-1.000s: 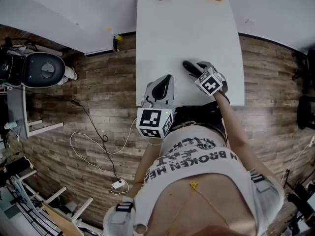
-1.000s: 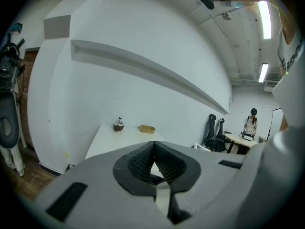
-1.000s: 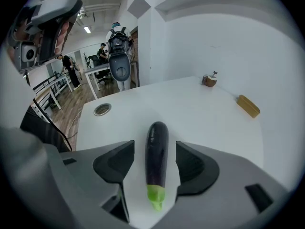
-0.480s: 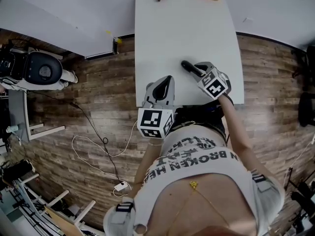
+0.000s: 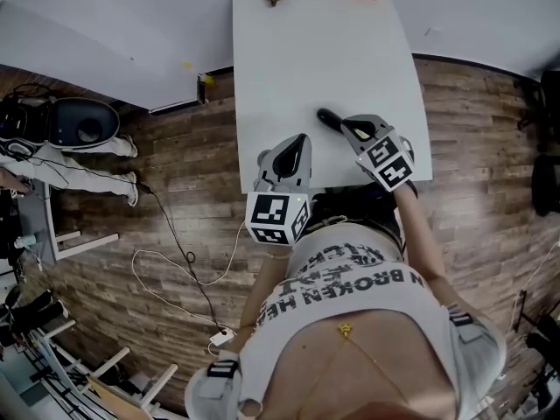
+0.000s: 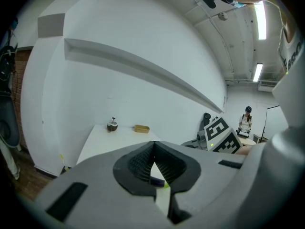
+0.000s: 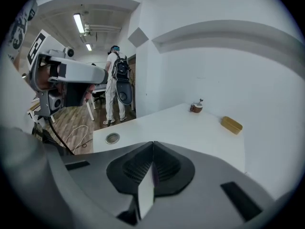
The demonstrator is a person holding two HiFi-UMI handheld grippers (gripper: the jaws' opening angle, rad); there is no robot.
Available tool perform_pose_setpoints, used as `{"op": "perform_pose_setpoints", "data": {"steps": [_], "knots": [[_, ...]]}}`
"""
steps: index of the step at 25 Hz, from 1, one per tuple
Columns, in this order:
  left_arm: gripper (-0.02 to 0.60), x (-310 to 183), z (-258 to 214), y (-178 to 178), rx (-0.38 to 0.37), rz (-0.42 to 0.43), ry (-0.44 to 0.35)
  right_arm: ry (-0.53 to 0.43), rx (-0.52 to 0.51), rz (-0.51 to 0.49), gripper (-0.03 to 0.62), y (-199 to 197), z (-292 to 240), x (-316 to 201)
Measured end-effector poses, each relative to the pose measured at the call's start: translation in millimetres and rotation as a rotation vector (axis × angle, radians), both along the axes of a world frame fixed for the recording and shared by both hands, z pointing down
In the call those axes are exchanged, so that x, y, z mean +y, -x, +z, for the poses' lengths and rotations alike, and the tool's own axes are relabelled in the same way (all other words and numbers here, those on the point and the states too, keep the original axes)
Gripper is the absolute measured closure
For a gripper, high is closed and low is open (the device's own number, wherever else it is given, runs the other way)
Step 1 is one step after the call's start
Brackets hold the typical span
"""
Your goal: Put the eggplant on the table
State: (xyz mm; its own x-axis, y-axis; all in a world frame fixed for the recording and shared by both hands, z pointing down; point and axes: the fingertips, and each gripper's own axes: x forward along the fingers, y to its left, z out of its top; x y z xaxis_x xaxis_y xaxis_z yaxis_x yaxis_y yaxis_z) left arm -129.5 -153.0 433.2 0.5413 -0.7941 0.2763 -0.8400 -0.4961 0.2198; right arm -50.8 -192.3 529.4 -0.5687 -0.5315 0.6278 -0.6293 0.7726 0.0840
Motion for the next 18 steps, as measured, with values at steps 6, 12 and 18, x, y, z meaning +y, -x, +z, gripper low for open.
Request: {"op": "perform_pose_setpoints", "data": {"steps": [6,12,18], "knots": [[0.583,-3,-8,-12,0.010,0.025,-0.022,-0.053,-0.077,0.019,0.586,-4,-32,9],[0.583,-8,-28,-23,0.019,0.057,-0.074,-0.156,-0.204,0.015,0.586,5,-77,15],[0.583,-23,-56,-30,0.034,0.073,-0.142,-0.251,-0.305,0.008,0.586,11,-121,8]]}}
